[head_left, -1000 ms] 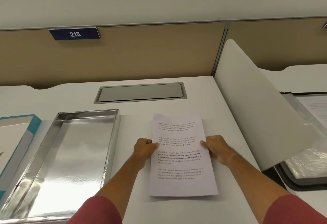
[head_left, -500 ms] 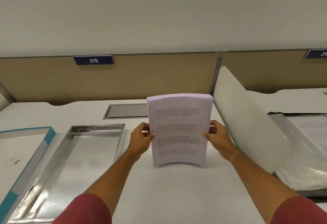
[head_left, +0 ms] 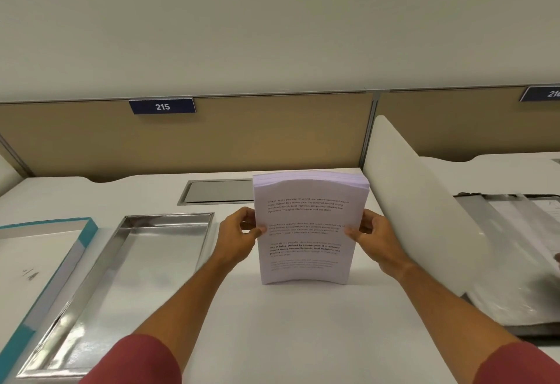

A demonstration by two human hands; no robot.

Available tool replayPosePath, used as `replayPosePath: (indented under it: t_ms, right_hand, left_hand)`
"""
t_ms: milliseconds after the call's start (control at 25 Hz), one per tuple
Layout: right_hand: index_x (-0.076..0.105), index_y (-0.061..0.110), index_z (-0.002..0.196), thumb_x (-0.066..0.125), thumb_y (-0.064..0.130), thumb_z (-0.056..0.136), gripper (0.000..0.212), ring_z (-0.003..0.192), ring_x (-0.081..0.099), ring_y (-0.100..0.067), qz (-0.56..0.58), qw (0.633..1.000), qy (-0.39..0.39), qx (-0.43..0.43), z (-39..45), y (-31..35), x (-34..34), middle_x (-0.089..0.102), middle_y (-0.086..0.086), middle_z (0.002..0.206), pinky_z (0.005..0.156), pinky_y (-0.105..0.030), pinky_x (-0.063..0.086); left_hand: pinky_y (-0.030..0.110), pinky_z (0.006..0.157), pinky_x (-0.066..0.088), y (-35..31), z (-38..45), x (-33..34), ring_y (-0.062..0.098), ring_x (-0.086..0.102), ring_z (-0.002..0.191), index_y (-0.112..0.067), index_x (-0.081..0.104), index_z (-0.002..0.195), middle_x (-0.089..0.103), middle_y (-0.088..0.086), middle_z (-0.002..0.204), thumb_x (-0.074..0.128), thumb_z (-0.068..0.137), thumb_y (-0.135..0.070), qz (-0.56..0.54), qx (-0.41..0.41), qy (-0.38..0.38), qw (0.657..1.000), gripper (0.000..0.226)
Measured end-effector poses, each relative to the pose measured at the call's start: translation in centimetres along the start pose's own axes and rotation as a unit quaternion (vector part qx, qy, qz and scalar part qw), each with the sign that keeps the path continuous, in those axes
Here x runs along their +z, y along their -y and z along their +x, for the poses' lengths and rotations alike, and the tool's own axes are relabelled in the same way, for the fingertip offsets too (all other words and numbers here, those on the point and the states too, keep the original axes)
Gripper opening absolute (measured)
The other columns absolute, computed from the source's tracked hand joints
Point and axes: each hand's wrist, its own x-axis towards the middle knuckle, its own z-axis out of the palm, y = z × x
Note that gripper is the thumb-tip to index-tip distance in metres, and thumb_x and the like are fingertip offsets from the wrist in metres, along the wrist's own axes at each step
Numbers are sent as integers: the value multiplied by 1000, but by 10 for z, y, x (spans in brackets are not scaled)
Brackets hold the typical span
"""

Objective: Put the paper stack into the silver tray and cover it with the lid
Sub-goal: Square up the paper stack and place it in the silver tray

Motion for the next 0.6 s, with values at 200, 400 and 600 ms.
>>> replayPosePath:
  t_ms: [200,400,600]
  right_hand:
    - [69,11,103,72,7,83,20,93,70,-23,-11,1000,2,3,-3,-2,2,75,-3,99,81,-35,59]
    - [69,11,104,70,5,84,21,95,70,-23,-14,1000,23,14,-6,-8,-3,75,-3,100,85,-36,58]
    - [71,9,103,69,0,83,22,94,71,-23,-8,1000,12,24,-8,-7,-2,76,-4,98,85,-36,58]
  left_hand:
    - [29,78,51,4,-5,2,21,64,89,-16,61,98,67,0,98,71,84,-15,0,6,-17,1000,17]
    - [35,85,54,11,-8,7,24,66,92,-10,64,102,71,5,104,70,86,-16,-2,-2,-11,1000,18]
    - [36,85,55,10,-11,8,23,67,90,-7,66,102,72,6,101,70,85,-13,-14,-13,-22,1000,19]
